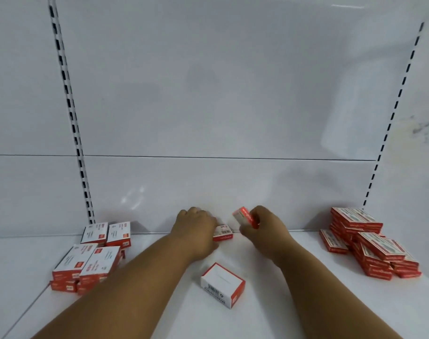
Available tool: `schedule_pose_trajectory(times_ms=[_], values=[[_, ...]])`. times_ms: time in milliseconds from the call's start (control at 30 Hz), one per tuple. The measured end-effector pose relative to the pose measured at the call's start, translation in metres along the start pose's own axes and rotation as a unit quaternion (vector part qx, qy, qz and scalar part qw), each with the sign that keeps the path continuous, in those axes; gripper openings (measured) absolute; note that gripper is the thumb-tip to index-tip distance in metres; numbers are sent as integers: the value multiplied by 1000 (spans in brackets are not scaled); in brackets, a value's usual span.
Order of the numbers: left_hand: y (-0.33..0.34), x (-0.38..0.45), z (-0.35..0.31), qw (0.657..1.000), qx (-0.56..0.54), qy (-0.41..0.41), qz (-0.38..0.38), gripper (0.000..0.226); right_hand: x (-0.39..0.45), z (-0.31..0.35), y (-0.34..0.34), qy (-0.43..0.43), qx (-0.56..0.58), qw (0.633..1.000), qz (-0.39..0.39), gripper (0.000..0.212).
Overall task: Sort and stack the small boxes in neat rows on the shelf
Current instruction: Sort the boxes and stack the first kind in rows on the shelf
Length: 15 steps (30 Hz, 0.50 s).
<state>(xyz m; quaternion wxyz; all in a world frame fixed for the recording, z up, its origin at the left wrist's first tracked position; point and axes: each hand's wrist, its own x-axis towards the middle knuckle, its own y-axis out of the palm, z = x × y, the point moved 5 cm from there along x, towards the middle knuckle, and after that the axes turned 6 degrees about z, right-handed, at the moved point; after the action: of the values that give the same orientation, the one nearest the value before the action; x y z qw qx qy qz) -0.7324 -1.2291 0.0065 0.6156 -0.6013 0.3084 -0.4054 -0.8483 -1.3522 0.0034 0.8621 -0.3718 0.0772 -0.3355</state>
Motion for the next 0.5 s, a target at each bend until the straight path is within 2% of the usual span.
schedule_pose_trajectory(times_ms=[67, 167, 233, 300, 333, 367, 433, 500], values=[[1, 4, -6, 1000, 14, 16, -10, 44, 0, -5, -6, 32, 191, 981, -12, 13], [-3, 7, -13, 999, 18, 23, -32, 35, -1, -3, -9, 28, 324, 946, 9, 30], [-9, 6, -15, 999, 6, 16, -44, 32, -1, -3, -7, 47, 430, 901, 23, 41], [-11, 2, -19, 999, 0, 3, -39, 38, -3, -4, -4, 92, 531, 841, 47, 44], [-9, 0, -21, 999, -12, -4, -36, 42, -4, -3, -4, 104, 555, 823, 56, 47], [-8, -1, -21, 998, -38, -13, -41, 44, -4, -3, -4, 111, 568, 814, 58, 48], [-11, -2, -14, 980, -173, -60, -76, 40, -2, -3, -4, 118, 576, 808, 39, 42], [-15, -4, -3, 915, -362, -120, -131, 26, -1, -5, -7, 117, 549, 828, 0, 27]])
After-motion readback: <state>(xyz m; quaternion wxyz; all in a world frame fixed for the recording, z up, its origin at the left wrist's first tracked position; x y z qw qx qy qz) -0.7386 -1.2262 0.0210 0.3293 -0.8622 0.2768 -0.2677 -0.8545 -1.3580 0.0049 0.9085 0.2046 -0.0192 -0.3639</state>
